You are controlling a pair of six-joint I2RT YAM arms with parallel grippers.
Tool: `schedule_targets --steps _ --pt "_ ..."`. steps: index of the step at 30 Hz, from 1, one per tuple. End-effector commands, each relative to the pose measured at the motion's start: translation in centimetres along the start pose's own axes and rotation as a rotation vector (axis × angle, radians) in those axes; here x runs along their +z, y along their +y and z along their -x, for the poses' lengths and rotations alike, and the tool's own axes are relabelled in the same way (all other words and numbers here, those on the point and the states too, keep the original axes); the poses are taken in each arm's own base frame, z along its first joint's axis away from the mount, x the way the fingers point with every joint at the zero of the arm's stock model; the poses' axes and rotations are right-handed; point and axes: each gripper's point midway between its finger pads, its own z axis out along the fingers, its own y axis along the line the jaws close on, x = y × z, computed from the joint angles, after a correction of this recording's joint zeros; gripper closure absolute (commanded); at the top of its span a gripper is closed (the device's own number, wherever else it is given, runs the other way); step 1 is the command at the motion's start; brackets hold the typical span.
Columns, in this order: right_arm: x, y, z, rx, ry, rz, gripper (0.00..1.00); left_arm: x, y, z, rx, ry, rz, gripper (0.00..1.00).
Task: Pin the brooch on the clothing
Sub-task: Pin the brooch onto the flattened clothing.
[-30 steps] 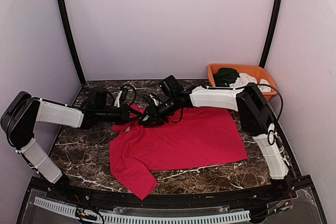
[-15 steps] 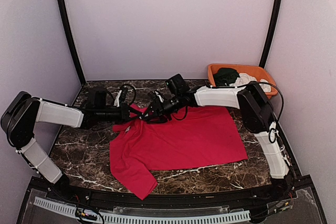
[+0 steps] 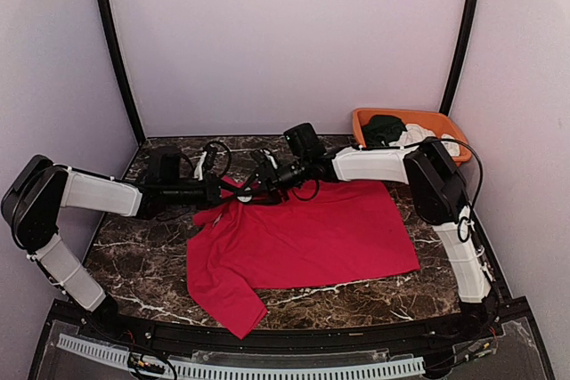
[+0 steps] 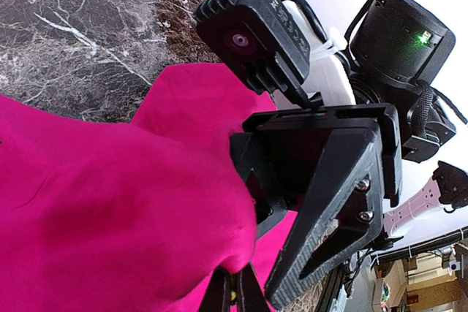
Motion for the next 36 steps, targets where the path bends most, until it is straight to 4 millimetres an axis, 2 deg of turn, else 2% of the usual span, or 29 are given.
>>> schedule_targets --steps 1,7,16,36 --pt "-1.7 3.0 0.6 -0.06 -0.032 0.051 0.56 -0.3 -0.7 0.0 0.016 -0.002 -0.022 0.99" --pt "-1.8 1.8 0.9 -0.036 -0.046 0.031 0.57 -0.4 -0.8 0.1 0.015 -0.003 -0.028 0.99" --pt "-1.6 0.8 1.2 -0.028 -0.052 0.006 0.72 -0.4 -0.7 0.1 0.016 -0.003 -0.025 0.99" --pt "-0.9 0.3 1.5 -0.033 -0.054 -0.082 0.69 -0.4 0.0 -0.1 0.021 0.004 0.016 0.99"
